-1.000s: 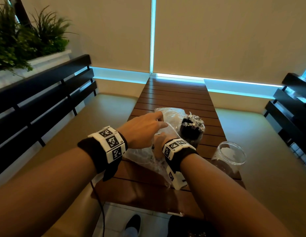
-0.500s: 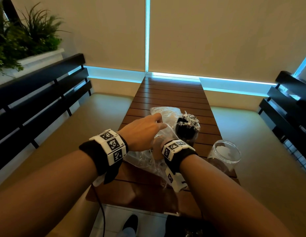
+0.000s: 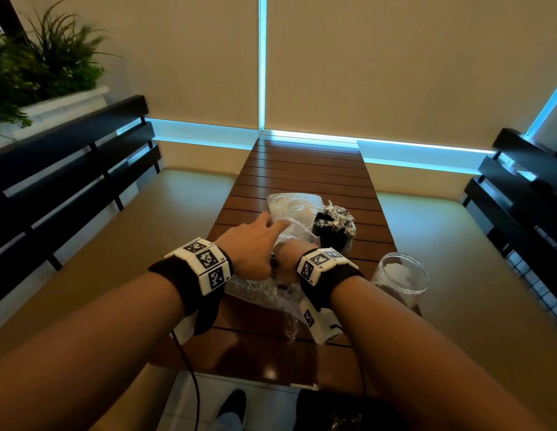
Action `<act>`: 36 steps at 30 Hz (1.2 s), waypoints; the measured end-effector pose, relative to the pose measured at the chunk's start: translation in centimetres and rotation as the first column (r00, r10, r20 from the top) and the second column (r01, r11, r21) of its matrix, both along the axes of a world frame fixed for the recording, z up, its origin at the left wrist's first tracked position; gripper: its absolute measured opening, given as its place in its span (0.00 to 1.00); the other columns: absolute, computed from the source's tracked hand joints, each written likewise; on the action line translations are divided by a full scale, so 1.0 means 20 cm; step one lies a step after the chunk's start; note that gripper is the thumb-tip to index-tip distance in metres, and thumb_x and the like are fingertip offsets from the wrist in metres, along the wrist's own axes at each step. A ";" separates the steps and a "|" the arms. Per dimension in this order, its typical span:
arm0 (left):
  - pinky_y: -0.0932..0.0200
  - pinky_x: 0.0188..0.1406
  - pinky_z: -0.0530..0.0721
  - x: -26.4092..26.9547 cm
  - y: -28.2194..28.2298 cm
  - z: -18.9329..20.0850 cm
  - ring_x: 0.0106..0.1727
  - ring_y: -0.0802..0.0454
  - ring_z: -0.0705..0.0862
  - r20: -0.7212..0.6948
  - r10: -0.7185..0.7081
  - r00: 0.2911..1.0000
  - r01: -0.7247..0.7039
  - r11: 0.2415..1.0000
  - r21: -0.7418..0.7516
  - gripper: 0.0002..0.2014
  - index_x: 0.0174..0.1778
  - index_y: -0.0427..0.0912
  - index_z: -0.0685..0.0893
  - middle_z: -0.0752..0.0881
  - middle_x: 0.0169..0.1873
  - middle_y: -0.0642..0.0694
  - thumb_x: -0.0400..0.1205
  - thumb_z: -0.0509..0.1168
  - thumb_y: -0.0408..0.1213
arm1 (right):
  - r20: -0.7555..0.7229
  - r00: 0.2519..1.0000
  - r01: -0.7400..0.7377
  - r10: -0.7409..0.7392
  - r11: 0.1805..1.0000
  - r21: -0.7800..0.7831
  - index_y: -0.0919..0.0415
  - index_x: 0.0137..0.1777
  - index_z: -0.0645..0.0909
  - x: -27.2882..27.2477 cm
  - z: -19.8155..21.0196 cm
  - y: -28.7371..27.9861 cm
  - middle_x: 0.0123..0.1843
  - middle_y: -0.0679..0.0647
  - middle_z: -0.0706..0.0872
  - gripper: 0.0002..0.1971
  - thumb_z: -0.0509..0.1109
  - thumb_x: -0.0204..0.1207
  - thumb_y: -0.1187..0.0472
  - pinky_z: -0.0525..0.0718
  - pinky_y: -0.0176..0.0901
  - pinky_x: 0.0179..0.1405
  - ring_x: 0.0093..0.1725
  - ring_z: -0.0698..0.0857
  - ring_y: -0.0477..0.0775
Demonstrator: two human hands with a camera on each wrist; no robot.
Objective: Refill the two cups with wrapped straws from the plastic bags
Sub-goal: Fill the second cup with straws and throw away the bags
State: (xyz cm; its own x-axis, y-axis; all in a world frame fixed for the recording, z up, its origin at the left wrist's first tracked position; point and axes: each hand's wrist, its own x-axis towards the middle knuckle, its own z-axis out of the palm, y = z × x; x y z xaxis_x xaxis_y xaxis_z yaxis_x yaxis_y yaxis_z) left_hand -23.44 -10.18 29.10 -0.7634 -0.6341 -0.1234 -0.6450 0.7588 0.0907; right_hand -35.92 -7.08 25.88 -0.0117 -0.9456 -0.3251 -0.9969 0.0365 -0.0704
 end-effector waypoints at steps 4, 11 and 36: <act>0.40 0.55 0.86 -0.03 -0.01 -0.06 0.57 0.35 0.84 -0.013 0.076 0.997 -0.075 0.997 0.028 0.45 0.83 0.55 0.54 0.71 0.68 0.40 0.74 0.73 0.40 | 0.018 1.000 0.000 0.000 1.000 -0.008 0.60 0.63 0.81 -0.06 0.05 0.04 0.48 0.53 0.80 0.13 0.67 0.81 0.58 0.78 0.46 0.49 0.51 0.81 0.54; 0.44 0.57 0.85 -0.11 -0.05 -0.15 0.60 0.36 0.83 -0.039 0.095 0.995 -0.093 0.995 0.045 0.44 0.82 0.50 0.55 0.75 0.66 0.39 0.74 0.74 0.43 | 0.081 0.996 0.034 -0.036 0.999 0.017 0.60 0.58 0.81 -0.23 0.17 0.19 0.48 0.56 0.82 0.09 0.64 0.82 0.59 0.78 0.44 0.45 0.47 0.82 0.58; 0.59 0.44 0.76 -0.38 -0.01 -0.24 0.46 0.50 0.85 -0.580 0.061 0.813 0.071 0.977 0.202 0.08 0.56 0.40 0.86 0.88 0.47 0.48 0.83 0.69 0.37 | 0.882 0.416 0.524 -0.221 0.851 -0.035 0.58 0.57 0.81 -0.45 0.22 0.34 0.40 0.54 0.89 0.28 0.63 0.78 0.32 0.86 0.41 0.30 0.32 0.86 0.46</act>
State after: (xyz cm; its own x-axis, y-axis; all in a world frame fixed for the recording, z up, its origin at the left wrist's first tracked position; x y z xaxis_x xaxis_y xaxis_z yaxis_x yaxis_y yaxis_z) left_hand -30.95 -10.39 24.28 -0.7365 -0.6407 0.2169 -0.4178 0.6832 0.5989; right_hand -44.87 -0.28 30.25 -0.2593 -0.9570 -0.1303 -0.3432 0.2174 -0.9137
